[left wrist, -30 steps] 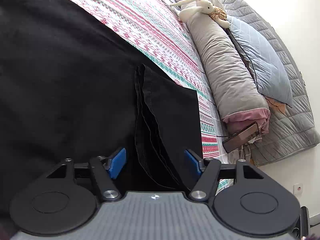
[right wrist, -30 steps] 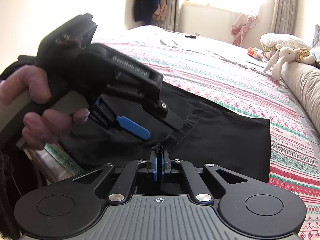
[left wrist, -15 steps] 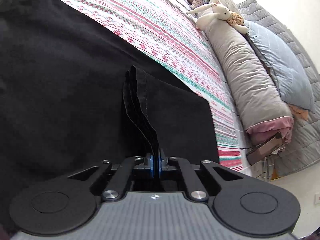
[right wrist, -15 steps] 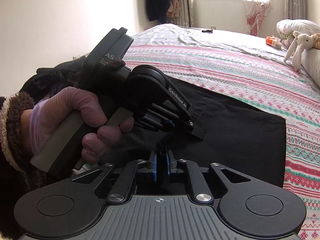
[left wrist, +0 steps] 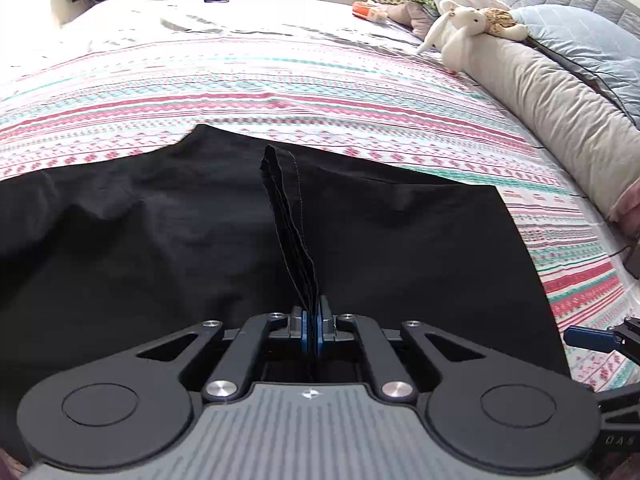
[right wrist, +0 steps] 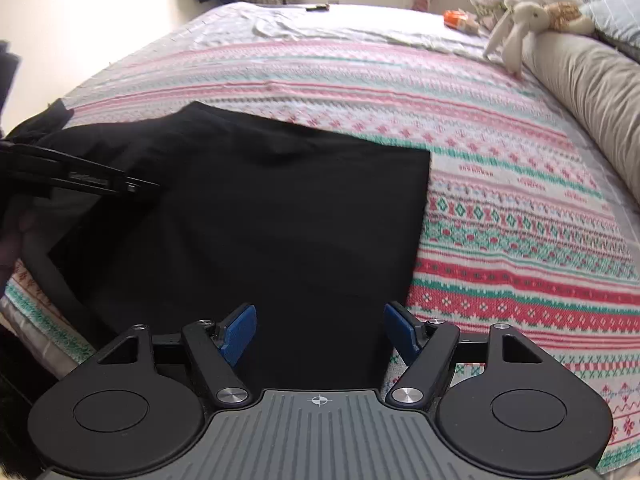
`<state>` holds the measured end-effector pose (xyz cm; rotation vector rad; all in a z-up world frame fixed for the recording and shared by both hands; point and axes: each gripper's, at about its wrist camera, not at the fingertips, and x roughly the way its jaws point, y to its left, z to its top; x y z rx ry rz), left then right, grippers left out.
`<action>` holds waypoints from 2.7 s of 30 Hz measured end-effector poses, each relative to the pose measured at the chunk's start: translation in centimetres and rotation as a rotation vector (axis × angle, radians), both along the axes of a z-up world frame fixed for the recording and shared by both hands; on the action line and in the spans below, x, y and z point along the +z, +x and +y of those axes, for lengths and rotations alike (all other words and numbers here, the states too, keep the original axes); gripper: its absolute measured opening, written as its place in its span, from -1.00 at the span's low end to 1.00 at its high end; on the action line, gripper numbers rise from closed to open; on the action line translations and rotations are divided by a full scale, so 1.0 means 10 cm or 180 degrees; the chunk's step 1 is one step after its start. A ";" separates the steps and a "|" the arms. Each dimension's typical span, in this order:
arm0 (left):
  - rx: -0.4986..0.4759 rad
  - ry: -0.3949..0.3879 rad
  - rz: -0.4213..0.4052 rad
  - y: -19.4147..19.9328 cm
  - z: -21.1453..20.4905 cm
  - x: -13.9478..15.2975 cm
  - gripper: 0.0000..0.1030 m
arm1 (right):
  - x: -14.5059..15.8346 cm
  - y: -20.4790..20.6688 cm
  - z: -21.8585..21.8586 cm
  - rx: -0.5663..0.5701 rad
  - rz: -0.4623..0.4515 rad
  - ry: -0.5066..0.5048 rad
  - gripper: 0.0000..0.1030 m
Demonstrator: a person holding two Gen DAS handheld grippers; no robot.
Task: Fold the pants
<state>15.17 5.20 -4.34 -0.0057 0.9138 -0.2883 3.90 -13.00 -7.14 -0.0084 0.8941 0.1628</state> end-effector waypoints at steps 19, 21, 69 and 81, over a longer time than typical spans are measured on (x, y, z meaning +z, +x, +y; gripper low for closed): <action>0.1319 0.0752 -0.0369 0.29 1.69 0.32 -0.55 | -0.04 0.27 0.56 0.0275 0.0326 0.0226 0.53; 0.1507 0.0708 -0.0354 0.30 1.82 0.32 -0.55 | -0.05 0.30 0.57 0.0271 0.0349 0.0256 0.54; 0.0418 0.0231 -0.0514 -0.45 1.13 -0.03 1.00 | -0.12 0.29 0.59 0.0456 0.0881 0.1671 0.00; -0.0434 0.0206 -0.0718 -0.74 0.77 -0.09 1.00 | -0.31 0.19 0.37 0.0447 0.1141 0.2329 -0.31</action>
